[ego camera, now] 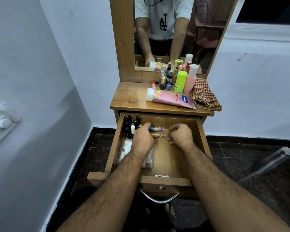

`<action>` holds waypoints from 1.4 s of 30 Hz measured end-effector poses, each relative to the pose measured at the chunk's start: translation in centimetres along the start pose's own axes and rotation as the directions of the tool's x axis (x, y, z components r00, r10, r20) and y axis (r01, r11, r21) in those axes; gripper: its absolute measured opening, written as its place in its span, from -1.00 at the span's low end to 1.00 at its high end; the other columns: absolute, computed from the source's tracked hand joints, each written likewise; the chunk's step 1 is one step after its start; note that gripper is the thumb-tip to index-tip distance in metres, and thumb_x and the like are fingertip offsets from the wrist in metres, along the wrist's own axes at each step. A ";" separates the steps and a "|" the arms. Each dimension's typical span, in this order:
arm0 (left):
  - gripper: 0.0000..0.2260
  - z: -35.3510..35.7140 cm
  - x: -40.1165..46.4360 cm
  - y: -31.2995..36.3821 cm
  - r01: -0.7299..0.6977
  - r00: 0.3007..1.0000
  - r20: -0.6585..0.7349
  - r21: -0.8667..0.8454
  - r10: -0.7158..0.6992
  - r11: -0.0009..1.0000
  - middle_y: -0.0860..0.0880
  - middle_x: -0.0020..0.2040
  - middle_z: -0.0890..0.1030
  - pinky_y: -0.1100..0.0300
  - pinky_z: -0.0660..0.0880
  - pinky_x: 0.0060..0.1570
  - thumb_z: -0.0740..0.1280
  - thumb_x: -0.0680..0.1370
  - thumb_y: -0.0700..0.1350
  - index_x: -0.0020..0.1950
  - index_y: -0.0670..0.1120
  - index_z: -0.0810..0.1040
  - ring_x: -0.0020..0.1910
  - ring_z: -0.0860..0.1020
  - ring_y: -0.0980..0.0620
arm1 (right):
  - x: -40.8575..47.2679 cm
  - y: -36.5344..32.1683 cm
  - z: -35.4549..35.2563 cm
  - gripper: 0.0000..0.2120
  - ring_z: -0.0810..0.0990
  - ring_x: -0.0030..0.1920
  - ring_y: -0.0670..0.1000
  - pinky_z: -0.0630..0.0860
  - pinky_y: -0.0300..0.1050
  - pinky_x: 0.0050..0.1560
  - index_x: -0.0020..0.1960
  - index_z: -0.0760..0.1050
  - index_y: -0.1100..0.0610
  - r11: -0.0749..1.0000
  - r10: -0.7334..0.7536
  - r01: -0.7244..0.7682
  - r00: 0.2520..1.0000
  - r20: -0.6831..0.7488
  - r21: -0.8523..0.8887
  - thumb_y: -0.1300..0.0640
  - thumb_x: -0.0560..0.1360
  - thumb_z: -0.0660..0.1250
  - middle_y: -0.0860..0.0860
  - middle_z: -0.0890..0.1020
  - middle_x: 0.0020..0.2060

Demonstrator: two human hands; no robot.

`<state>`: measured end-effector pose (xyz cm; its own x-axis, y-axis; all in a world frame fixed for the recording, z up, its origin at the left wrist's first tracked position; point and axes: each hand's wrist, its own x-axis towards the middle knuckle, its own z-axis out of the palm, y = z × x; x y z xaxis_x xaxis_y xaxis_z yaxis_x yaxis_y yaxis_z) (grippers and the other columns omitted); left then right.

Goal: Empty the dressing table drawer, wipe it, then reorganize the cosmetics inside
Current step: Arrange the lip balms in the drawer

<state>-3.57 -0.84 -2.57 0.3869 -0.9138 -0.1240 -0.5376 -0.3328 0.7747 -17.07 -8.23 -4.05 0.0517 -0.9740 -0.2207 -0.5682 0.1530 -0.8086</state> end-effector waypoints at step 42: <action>-0.55 1.0 0.1 0.2 -0.170 0.982 0.141 0.341 0.129 0.925 -0.20 0.17 0.58 0.04 0.45 0.09 0.16 0.50 -0.38 0.36 -0.11 0.45 0.18 0.53 -0.18 | -1.6 -0.9 0.5 -0.81 0.58 -0.33 0.01 0.55 -0.24 -0.44 0.03 0.52 0.33 0.959 0.117 -0.150 0.982 0.149 0.239 0.47 0.56 0.16 0.32 0.65 -0.02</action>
<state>-4.38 -1.22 -3.00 0.2051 -0.9726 -0.1091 -0.8181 -0.2316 0.5264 -16.21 -6.74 -3.22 0.1066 -0.9136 -0.3924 -0.3562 0.3334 -0.8729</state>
